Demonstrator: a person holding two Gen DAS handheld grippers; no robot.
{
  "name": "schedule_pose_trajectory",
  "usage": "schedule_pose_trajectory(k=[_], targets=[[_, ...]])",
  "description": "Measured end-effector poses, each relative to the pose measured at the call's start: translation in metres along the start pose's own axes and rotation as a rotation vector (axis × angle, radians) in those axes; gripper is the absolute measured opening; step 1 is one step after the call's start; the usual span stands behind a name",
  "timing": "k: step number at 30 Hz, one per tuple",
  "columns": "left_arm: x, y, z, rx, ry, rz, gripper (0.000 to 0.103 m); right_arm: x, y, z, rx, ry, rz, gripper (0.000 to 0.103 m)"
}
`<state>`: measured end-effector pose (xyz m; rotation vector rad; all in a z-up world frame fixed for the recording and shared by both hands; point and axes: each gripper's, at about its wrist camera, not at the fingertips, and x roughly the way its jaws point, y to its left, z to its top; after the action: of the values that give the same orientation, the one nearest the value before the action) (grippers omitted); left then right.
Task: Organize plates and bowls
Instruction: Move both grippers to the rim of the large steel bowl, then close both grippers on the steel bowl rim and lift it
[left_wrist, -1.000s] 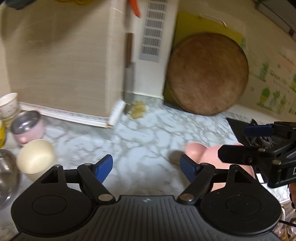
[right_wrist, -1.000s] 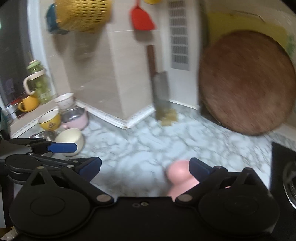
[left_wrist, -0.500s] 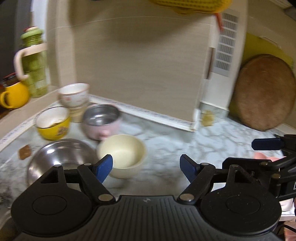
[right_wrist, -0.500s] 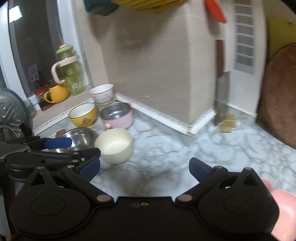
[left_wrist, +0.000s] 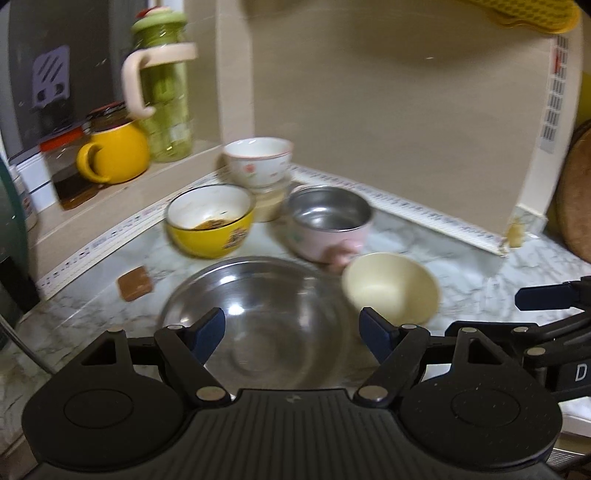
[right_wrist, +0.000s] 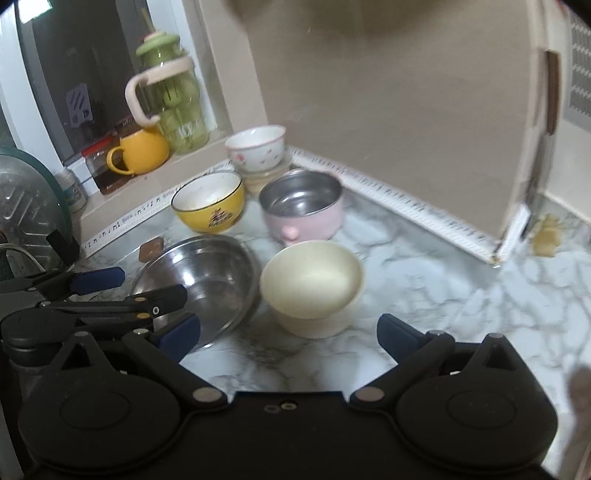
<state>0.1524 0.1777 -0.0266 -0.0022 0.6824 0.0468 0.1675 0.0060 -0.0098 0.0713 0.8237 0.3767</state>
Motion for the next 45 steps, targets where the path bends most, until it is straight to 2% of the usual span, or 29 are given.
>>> schedule_pose_trajectory(k=[7, 13, 18, 22, 26, 27, 28, 31, 35, 37, 39, 42, 45], targets=[[0.039, 0.029, -0.001, -0.002, 0.063, 0.072, 0.080, 0.047, 0.017, 0.005, 0.025, 0.076, 0.000, 0.097], [0.070, 0.056, -0.001, -0.053, 0.134, 0.108, 0.080, 0.074, 0.027, 0.003, 0.050, 0.129, -0.016, 0.093], [0.092, 0.077, -0.002, -0.109, 0.200, 0.127, 0.080, 0.094, 0.031, 0.003, 0.070, 0.159, -0.038, 0.082], [0.103, 0.089, -0.004, -0.145, 0.235, 0.140, 0.079, 0.106, 0.035, 0.004, 0.084, 0.176, -0.040, 0.077], [0.102, 0.097, -0.006, -0.165, 0.229, 0.142, 0.078, 0.116, 0.037, 0.004, 0.100, 0.195, -0.048, 0.069], [0.102, 0.100, -0.006, -0.173, 0.230, 0.137, 0.075, 0.117, 0.038, 0.004, 0.103, 0.196, -0.048, 0.064], [0.103, 0.102, -0.006, -0.184, 0.237, 0.130, 0.066, 0.118, 0.038, 0.003, 0.104, 0.197, -0.045, 0.062], [0.107, 0.111, -0.007, -0.229, 0.265, 0.104, 0.057, 0.121, 0.040, 0.003, 0.109, 0.202, -0.039, 0.055], [0.110, 0.118, -0.009, -0.275, 0.293, 0.075, 0.033, 0.123, 0.041, 0.003, 0.120, 0.208, -0.033, 0.039], [0.111, 0.118, -0.010, -0.275, 0.299, 0.076, 0.030, 0.124, 0.041, 0.002, 0.128, 0.214, -0.027, 0.036], [0.109, 0.117, -0.011, -0.274, 0.298, 0.064, 0.023, 0.125, 0.042, 0.001, 0.129, 0.220, -0.026, 0.026], [0.106, 0.114, -0.009, -0.261, 0.295, 0.067, 0.017, 0.124, 0.044, 0.000, 0.117, 0.216, -0.016, 0.019], [0.102, 0.111, -0.009, -0.249, 0.291, 0.080, 0.017, 0.122, 0.047, -0.001, 0.099, 0.212, -0.019, 0.019]])
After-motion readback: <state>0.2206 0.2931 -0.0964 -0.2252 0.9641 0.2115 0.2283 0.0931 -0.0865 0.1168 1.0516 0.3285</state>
